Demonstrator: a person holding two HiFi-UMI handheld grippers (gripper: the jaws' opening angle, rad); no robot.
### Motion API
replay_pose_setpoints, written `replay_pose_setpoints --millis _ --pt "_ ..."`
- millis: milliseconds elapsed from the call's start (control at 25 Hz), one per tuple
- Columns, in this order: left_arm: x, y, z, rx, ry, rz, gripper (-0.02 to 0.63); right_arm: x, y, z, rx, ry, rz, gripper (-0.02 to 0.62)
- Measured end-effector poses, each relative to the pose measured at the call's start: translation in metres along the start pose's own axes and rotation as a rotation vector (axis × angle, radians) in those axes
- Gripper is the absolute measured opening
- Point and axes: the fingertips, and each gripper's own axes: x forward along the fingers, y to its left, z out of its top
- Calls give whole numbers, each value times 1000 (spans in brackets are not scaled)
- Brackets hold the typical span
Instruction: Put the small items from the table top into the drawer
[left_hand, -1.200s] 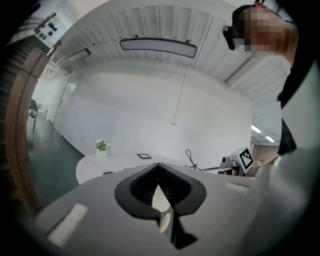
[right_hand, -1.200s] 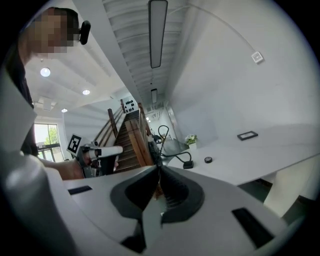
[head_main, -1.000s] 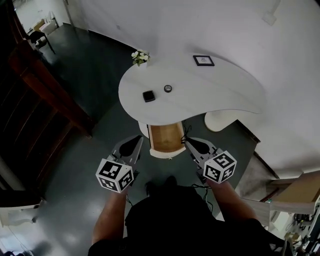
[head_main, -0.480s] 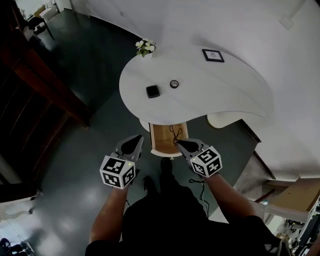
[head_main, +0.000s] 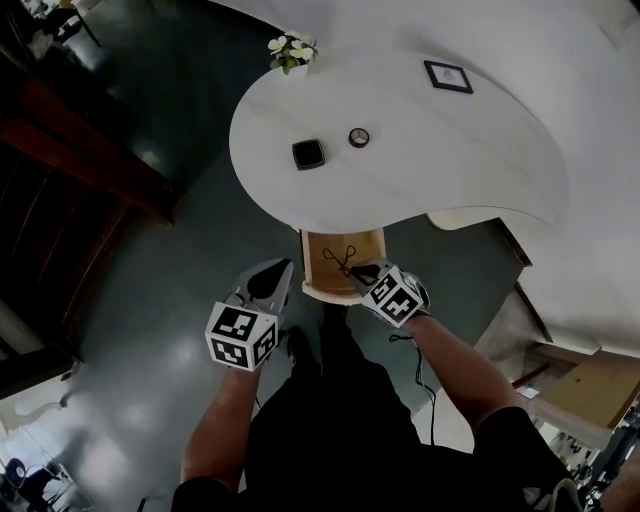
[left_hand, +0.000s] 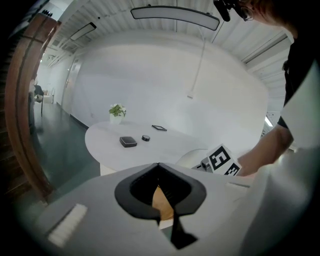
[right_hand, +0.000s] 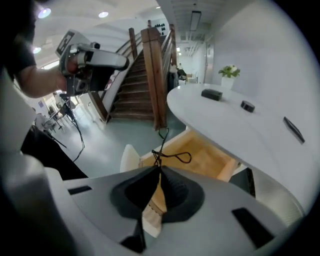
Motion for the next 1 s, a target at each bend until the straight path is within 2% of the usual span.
replay_pose_setpoints --millis 280,640,1000 --pt "12 7 -32 -25 37 6 12 42 -4 -19 -149 142 63 28" --pt "19 27 -59 -57 57 42 12 94 -24 -47 -265 288 95 28" --pt "24 31 -86 -98 79 52 12 128 -34 -58 -394 377 123 28"
